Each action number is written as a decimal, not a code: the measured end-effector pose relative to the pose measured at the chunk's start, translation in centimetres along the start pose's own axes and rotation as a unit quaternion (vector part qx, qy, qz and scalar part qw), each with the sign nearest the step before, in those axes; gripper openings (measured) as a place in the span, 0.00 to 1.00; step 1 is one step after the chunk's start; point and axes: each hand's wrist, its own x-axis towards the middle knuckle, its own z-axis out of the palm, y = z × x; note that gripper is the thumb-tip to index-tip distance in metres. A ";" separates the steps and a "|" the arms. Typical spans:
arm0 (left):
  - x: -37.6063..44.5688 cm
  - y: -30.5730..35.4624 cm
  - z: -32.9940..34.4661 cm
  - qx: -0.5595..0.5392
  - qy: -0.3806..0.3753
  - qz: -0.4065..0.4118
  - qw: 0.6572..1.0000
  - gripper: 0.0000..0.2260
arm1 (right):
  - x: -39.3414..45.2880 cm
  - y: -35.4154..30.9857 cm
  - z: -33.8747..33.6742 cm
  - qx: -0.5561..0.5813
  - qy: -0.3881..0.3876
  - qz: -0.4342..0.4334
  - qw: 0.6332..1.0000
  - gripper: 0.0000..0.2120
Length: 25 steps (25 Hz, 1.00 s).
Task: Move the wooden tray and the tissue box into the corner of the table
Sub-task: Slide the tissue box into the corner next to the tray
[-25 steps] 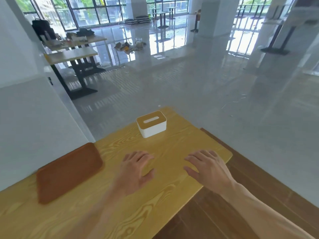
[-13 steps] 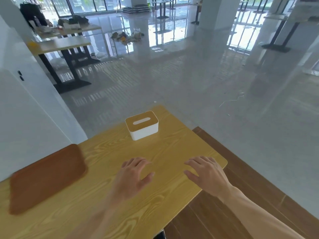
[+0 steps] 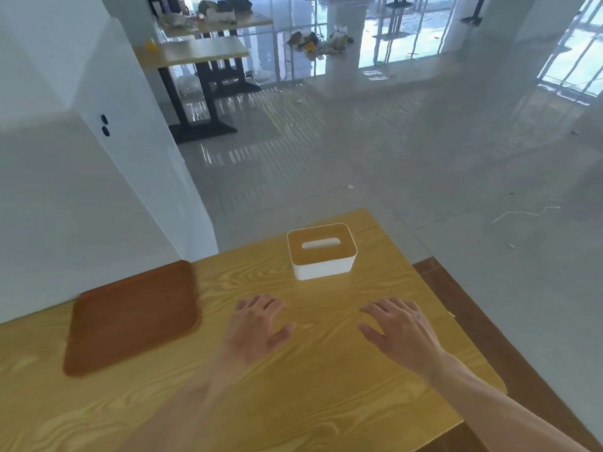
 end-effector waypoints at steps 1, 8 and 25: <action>0.5 -0.5 0.0 0.008 -0.004 -0.010 1.000 0.23 | 1.0 0.4 0.3 -0.004 -0.008 -0.003 1.000 0.15; 4.8 -1.6 1.2 0.031 -0.026 -0.071 0.997 0.27 | 7.9 4.7 1.8 0.008 -0.062 -0.050 0.997 0.16; 21.7 -4.4 3.7 0.085 -0.236 -0.120 0.961 0.49 | 23.8 10.4 5.3 -0.078 -0.255 -0.063 0.962 0.50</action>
